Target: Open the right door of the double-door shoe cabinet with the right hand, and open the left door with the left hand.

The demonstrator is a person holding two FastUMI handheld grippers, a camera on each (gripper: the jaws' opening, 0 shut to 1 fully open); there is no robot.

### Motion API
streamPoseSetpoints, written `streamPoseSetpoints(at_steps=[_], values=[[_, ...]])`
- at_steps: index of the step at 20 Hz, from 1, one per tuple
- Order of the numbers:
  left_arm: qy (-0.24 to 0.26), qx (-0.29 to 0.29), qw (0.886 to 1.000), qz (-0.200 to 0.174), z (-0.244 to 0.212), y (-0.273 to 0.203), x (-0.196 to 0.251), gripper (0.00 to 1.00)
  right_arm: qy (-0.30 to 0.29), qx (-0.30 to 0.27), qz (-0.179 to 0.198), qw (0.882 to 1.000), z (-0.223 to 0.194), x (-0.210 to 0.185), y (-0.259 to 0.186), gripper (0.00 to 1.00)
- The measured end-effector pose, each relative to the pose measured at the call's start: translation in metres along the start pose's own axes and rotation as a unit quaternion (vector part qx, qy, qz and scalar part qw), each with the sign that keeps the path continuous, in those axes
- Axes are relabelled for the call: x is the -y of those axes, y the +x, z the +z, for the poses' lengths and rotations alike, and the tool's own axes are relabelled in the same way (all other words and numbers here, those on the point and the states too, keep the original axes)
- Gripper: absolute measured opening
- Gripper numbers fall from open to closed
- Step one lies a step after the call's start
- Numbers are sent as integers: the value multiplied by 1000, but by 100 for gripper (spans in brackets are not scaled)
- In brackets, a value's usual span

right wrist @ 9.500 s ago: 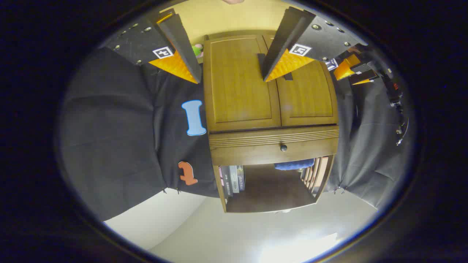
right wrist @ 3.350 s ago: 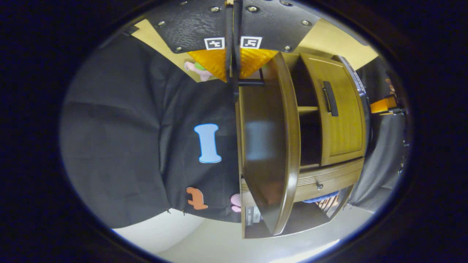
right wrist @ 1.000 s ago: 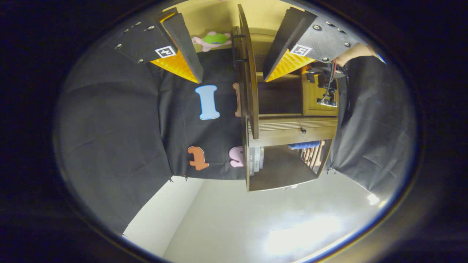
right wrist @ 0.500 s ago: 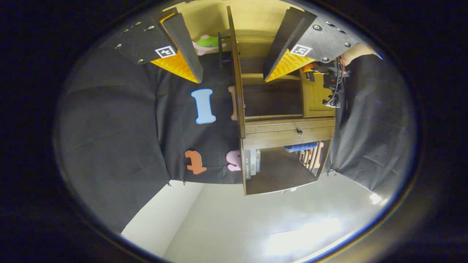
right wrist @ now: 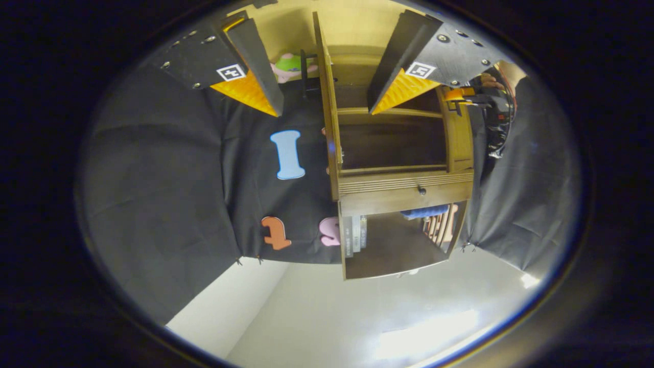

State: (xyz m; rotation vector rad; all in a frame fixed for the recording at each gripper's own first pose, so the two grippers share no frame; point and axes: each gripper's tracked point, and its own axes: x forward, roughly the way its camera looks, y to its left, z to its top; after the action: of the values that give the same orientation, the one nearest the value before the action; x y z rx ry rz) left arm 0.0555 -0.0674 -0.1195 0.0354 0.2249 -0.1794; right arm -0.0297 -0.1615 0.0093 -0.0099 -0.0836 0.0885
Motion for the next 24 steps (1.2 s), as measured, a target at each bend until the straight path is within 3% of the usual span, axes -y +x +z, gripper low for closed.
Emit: streamPoseSetpoints(at_steps=[10,19,24], values=[[0,4,1000,-10,-3,-46,-17,28,-13,-9,11,1000,-5,-47,2,98],[6,9,1000,-7,0,-74,-34,28,14,-19,2,1000,-19,-47,7,98],[6,9,1000,-6,0,-85,-43,28,-10,-24,-1,1000,-33,-55,10,98]])
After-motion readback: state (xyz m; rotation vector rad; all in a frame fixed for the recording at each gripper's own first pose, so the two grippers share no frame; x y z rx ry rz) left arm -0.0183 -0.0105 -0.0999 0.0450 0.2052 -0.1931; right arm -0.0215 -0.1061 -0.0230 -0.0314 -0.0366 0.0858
